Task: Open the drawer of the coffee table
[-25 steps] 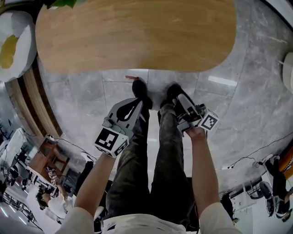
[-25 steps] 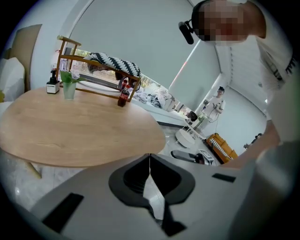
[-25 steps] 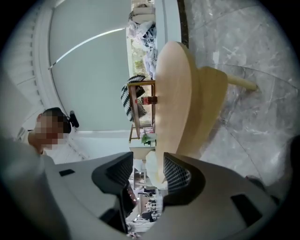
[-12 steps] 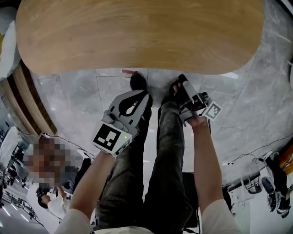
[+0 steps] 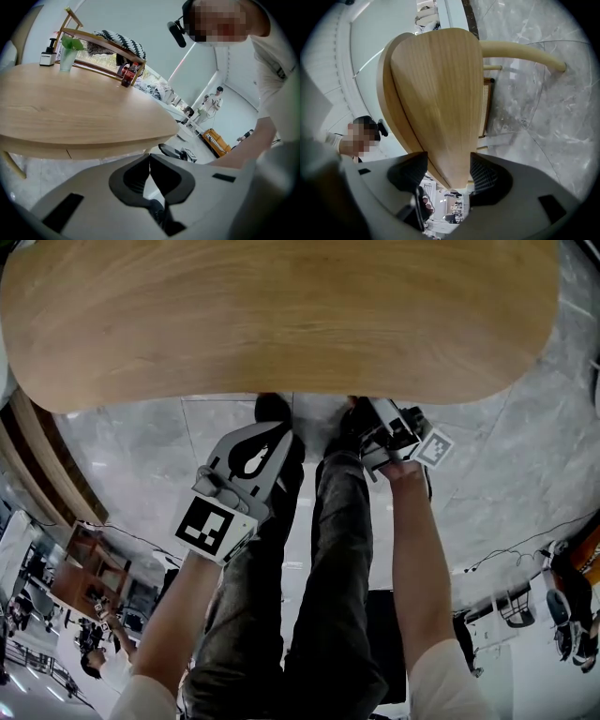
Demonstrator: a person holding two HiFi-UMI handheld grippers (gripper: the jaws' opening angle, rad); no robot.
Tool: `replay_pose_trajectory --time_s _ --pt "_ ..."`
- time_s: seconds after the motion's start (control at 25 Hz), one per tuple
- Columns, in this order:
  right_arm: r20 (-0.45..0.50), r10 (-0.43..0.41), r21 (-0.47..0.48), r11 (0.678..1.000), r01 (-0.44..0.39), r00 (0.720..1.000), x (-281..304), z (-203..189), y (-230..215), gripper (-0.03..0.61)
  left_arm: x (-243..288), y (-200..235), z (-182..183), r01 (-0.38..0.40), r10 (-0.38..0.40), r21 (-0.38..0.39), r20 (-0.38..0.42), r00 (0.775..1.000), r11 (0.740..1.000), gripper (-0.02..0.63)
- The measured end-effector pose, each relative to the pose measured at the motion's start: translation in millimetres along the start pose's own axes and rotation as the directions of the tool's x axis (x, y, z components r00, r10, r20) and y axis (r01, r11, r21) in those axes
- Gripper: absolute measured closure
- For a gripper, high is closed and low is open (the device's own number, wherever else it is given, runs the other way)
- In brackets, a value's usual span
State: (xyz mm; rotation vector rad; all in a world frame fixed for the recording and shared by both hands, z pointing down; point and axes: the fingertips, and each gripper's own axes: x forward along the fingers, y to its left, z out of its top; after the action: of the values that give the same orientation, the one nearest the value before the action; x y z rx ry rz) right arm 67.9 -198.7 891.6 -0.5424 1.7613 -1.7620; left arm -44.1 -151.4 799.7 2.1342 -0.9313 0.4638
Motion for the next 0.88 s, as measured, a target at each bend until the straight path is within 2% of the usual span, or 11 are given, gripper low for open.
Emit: replay_pose_trajectory --time_s 0.2,0.32,0.44,0.6,0.88 --pt "0.002 0.062 -0.002 0.998 -0.062 0.998 17 25 -66 0.258 47 40 -22 0.023 -0.024 -0.015 -0.023 0.999 1.000 0.594" --pt "-0.007 0.090 -0.012 0.996 -0.090 0.996 17 48 -87 0.235 79 40 -29 0.036 -0.037 -0.023 -0.056 0.998 0.999 0.594" --pt "-0.009 0.106 -0.025 0.994 -0.106 0.994 26 58 -91 0.219 88 42 -29 0.044 -0.044 0.005 -0.065 0.997 0.999 0.594" --pt "-0.001 0.132 -0.051 0.990 -0.132 0.991 30 44 -87 0.216 77 43 -48 0.050 -0.050 0.004 -0.053 0.997 0.999 0.594" --pt "-0.030 0.223 -0.099 0.969 -0.225 0.974 26 65 -78 0.216 100 39 -63 0.048 -0.047 0.014 -0.065 0.997 0.999 0.593"
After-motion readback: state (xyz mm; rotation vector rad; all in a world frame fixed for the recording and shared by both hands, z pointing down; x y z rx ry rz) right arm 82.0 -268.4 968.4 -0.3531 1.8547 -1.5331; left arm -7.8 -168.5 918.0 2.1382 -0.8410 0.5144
